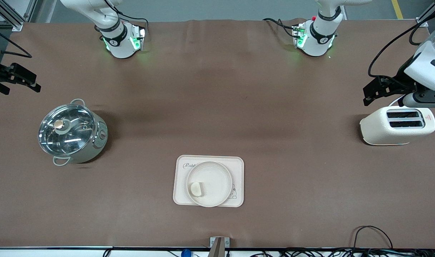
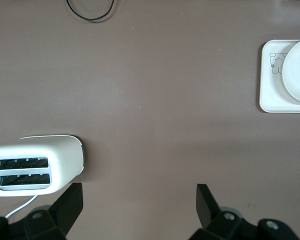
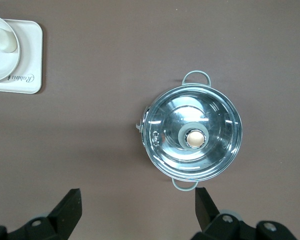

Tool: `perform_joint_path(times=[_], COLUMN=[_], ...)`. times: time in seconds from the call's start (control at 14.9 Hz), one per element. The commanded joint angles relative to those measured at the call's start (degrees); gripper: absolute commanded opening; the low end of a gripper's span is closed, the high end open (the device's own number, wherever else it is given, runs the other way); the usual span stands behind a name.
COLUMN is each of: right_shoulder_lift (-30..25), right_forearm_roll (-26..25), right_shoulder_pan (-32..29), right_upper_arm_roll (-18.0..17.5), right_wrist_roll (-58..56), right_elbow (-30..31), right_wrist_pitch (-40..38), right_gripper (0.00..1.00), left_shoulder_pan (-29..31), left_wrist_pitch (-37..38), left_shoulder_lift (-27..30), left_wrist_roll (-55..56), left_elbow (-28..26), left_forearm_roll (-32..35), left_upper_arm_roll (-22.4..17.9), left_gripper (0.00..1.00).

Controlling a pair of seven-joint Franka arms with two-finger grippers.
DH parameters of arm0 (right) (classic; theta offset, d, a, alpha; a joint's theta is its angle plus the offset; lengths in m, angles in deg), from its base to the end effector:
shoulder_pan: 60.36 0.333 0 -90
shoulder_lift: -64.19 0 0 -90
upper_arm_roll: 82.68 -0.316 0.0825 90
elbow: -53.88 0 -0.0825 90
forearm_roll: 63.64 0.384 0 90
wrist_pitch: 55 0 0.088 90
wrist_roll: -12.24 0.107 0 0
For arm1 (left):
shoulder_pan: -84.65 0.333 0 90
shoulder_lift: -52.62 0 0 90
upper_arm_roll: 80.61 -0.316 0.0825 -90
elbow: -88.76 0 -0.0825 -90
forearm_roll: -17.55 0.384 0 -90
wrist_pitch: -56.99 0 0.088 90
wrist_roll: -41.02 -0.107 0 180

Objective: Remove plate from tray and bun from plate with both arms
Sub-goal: 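Reach the right gripper toward the white plate on the tray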

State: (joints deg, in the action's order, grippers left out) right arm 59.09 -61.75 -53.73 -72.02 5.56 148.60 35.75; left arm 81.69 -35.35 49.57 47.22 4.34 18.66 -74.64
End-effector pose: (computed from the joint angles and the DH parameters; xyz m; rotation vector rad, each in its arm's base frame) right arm 0.5267 -0.0382 0.6342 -3.0930 -0.0722 -0.0351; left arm 0.5695 -0.0856 0.6446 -3.1353 0.0741 -0.1355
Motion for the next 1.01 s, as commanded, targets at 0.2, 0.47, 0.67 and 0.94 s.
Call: perform_joint_path(times=[0.2, 0.47, 0.67, 0.94], right_shoulder_lift=[-0.6, 0.5, 6.1, 17.6], right_forearm_roll=[-1.0, -0.3, 3.4, 9.4], right_shoulder_pan=[-0.4, -0.2, 2.3, 5.7], right_upper_arm_roll=[-0.6, -0.6, -0.6, -0.6], right_wrist_roll=[-0.3, 0.3, 0.6, 8.3], right_elbow=[0.4, 0.4, -0.8, -6.9], right_wrist_pitch=[0.4, 0.6, 5.5, 10.4], right_gripper=[1.0, 1.0, 1.0, 0.95], left_shoulder_pan=[0.6, 0.6, 0.0, 0.0], left_wrist_pitch=[1.0, 1.8, 3.1, 3.5], left_shoulder_lift=[0.0, 0.1, -0.3, -0.3], left_wrist_roll=[0.5, 0.8, 0.4, 0.2], left_elbow=[0.8, 0.6, 0.8, 0.9], left_forearm_roll=[0.0, 0.1, 1.0, 0.9], left_upper_arm_roll=[0.5, 0.3, 0.7, 0.9], left_gripper=[1.0, 1.0, 1.0, 1.0])
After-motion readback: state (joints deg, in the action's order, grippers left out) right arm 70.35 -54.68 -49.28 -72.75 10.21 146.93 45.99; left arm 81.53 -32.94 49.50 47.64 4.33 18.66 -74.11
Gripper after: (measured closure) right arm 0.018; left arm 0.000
